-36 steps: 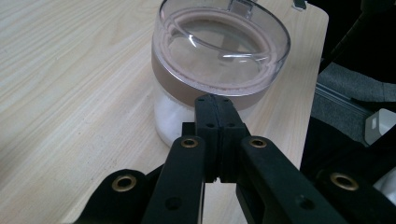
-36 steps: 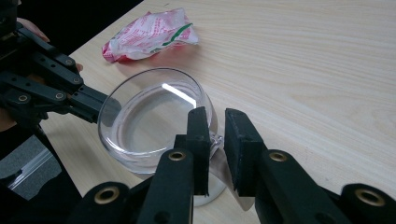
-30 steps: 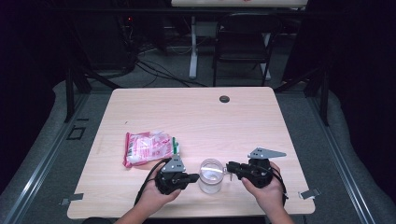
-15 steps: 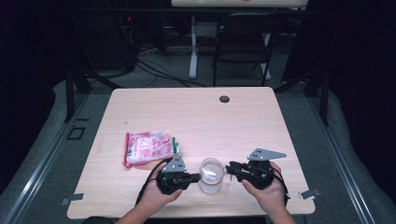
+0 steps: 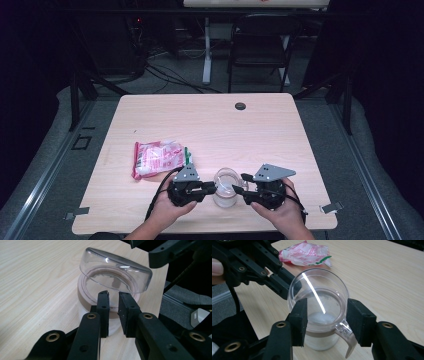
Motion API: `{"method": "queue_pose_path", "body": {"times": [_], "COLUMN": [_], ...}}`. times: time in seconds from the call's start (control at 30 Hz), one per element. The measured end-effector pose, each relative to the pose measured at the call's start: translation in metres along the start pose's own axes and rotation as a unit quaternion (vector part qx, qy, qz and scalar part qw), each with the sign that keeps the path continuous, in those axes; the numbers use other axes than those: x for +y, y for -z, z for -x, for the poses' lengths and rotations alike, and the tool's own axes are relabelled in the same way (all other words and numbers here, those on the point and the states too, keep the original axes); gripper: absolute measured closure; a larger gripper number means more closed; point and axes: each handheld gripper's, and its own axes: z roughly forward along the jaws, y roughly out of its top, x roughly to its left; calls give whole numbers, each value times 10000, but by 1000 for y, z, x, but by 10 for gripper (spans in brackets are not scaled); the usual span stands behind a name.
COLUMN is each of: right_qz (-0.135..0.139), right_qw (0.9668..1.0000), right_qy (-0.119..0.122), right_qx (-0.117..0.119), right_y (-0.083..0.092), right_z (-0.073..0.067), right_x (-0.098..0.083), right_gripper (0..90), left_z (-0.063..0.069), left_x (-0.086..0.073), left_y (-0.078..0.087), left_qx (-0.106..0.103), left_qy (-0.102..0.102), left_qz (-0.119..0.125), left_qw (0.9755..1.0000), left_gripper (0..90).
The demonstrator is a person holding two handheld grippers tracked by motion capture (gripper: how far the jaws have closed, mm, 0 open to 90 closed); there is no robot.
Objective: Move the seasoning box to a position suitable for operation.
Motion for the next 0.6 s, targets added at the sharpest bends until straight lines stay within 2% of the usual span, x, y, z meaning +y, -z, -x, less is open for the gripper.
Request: {"method": "queue_pose_path", "body": {"times": [0.17,0.47,0.6], "right_qz": [-46,-177,-199], "right_qw": [9998,9986,9979], "right_qy": [170,486,600], "right_qx": [68,-61,-171], "right_y": [0,-4,-5], "right_z": [-7,-15,-18], "right_x": [3,3,4], "right_gripper": [505,481,453], "left_z": [3,4,6], "left_x": [5,15,21], "left_y": [0,1,2], "left_qx": [49,3,25], "left_qy": [8,60,9], "left_qz": [32,40,57], "left_qw": [10000,10000,10000], "left_gripper": [775,753,746]}}
